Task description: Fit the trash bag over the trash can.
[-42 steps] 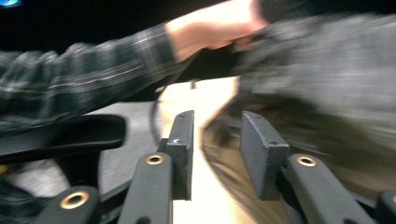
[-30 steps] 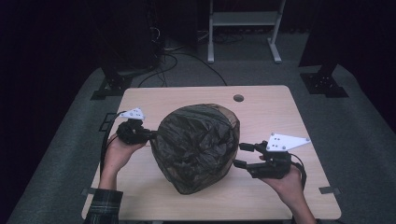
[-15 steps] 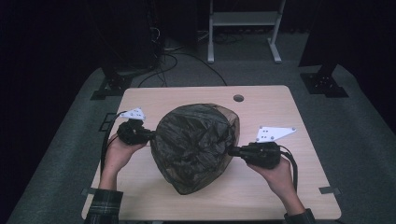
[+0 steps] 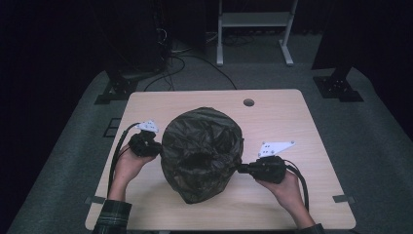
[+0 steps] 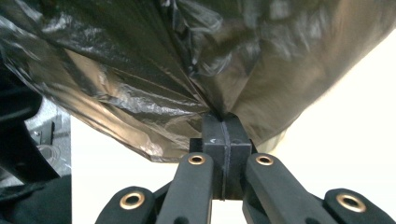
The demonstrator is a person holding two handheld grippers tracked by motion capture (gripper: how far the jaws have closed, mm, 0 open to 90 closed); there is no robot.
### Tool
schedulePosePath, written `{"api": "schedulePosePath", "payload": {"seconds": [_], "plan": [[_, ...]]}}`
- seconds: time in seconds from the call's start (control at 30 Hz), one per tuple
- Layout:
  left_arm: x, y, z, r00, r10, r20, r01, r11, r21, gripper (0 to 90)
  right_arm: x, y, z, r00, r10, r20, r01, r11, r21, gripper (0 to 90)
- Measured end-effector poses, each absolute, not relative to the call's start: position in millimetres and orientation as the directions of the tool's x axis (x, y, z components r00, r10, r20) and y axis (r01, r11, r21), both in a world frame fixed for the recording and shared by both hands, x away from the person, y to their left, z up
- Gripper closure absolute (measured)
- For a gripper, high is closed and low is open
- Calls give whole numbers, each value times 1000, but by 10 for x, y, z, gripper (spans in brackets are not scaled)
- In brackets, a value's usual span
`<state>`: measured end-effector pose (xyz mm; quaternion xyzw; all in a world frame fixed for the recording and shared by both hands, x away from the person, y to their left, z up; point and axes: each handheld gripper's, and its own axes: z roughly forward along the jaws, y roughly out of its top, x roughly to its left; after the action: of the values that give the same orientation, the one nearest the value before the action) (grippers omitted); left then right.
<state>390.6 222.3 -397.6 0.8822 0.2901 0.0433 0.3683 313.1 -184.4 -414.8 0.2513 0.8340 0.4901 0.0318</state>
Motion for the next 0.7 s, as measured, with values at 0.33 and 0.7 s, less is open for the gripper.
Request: {"api": "schedulePosePath", "payload": {"seconds": [0.33, 0.7], "plan": [[3923, 2214, -4266, 815, 552, -176, 522, -569, 636, 899, 3222, -1838, -4361, -854, 481, 196, 426, 434, 794, 900], [3886, 2310, -4244, 798, 580, -164, 518, -520, 679, 814, 3238, -1881, -4372, -848, 501, 174, 421, 434, 797, 888]]}}
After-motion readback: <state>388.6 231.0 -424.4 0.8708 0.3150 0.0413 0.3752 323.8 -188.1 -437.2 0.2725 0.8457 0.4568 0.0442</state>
